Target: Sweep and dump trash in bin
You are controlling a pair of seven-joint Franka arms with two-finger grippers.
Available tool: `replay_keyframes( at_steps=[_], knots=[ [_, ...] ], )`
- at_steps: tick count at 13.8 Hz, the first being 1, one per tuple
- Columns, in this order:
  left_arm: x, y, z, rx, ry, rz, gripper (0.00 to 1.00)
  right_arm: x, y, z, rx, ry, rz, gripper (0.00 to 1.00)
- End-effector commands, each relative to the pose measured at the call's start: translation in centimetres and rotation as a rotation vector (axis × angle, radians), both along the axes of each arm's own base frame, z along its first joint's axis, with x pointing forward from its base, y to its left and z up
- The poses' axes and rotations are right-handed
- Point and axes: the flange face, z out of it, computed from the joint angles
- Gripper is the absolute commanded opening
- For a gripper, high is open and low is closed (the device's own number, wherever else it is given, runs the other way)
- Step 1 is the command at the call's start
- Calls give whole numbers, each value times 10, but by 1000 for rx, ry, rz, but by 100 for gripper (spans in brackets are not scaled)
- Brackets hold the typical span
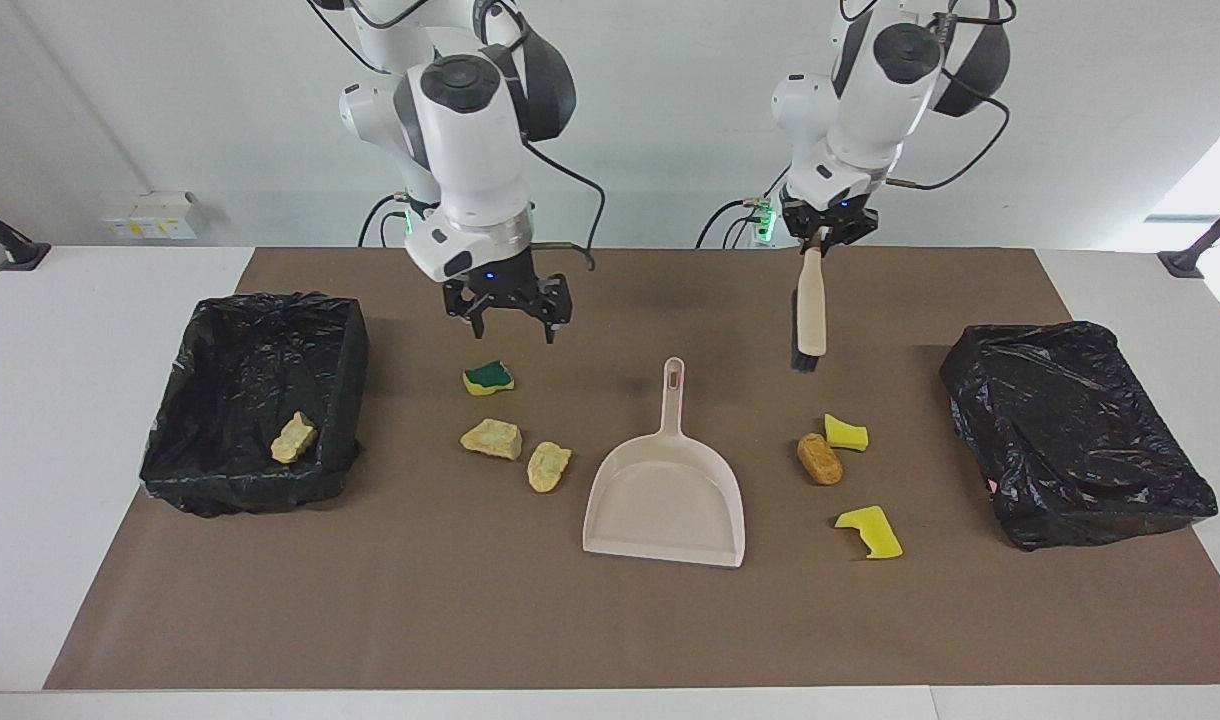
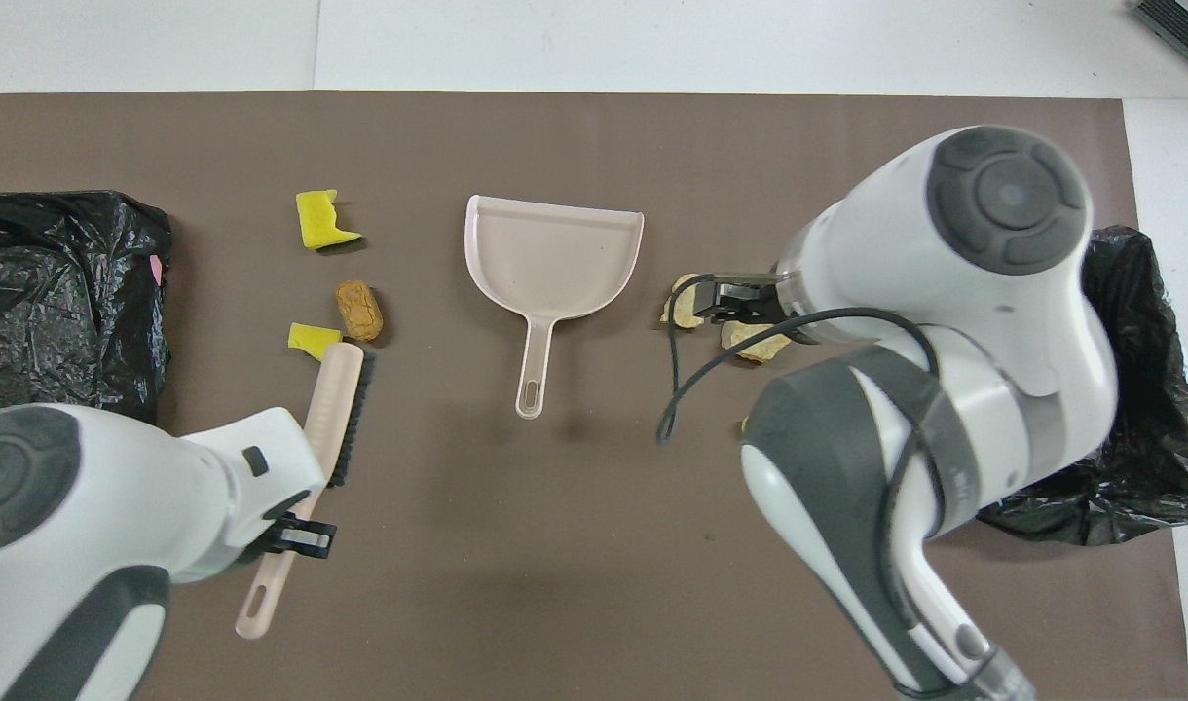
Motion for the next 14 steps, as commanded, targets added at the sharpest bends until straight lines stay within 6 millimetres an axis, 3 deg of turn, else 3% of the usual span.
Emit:
replay_keyframes(
  at_steps=[1,4,7,9,11,13,14],
  knots=[
    [66,20,2,29,-28,-17,0,2,55,-36,-24,-50,-46,100],
    [110,25,-26,114,-79,-106,0,6,101,-79,-55,-87,18,100],
    [134,34,-52,140,-134,-153,0,-2,137,-117,-79,-116,94,100],
    [146,39,-78,136,-139,-155,0,-6,142,-129,-90,-110,109,98],
    [154,55,-91,157,-157,-176,0,-21,160,-130,-98,-122,150,90],
    [160,56,-111,190,-148,-262,0,-19,154,-135,-115,-121,158,77],
    [160,57,-111,192,-149,-263,0,-19,154,-139,-105,-125,162,74]
  ],
)
